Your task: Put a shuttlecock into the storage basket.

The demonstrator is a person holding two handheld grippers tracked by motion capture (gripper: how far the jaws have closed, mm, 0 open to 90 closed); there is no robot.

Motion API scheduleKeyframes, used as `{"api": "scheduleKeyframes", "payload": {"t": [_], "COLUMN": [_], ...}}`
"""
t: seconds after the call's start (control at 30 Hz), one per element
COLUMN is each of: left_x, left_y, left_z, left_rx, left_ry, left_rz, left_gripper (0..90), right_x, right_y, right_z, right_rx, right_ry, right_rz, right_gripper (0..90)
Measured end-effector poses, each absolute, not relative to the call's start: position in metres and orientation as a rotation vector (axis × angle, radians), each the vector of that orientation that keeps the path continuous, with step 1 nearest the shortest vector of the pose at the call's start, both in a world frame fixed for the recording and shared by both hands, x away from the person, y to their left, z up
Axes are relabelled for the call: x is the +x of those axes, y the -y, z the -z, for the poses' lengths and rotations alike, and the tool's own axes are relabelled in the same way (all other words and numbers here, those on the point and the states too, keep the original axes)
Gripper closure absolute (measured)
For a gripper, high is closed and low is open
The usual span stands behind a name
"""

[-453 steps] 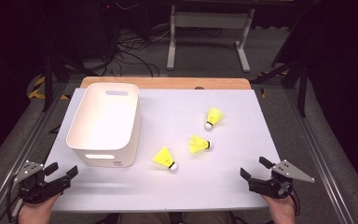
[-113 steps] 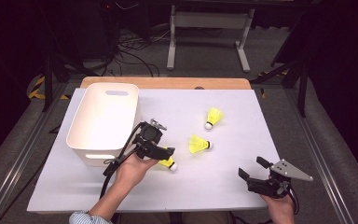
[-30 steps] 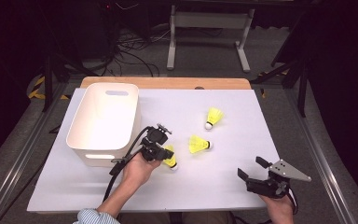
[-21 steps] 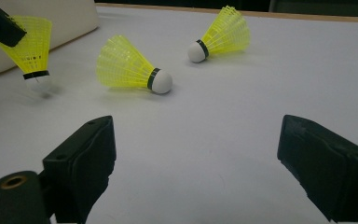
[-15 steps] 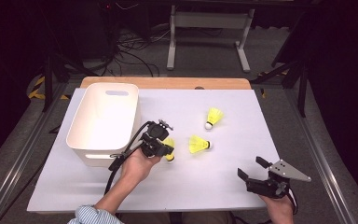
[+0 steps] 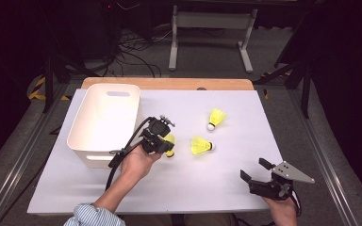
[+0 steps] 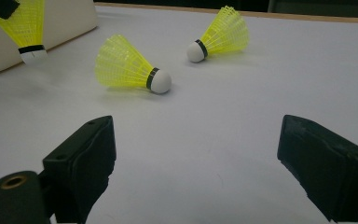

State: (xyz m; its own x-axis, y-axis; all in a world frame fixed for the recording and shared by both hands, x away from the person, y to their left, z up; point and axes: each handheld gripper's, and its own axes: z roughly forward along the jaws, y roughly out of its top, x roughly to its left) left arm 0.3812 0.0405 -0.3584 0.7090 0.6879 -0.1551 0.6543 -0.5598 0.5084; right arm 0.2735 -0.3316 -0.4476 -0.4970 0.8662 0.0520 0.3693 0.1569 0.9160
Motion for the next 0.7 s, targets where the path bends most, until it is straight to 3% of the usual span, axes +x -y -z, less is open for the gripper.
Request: {"api": "scheduleKeyframes", "payload": {"t": [0.7], "left_x": [0.4], "left_y": [-0.041], "left_z": [0.335], "left_rx": [2.372], "left_ry": [-1.04], "left_rz": [-0.128], "left_gripper": [89.5], "right_x": [0.274], "right_y": [0.331], "right_z": [0.448], "right_rx": [1.168], "right_ry": [-1.949], "right_rz": [-1.316], "right_gripper": [12.4]}}
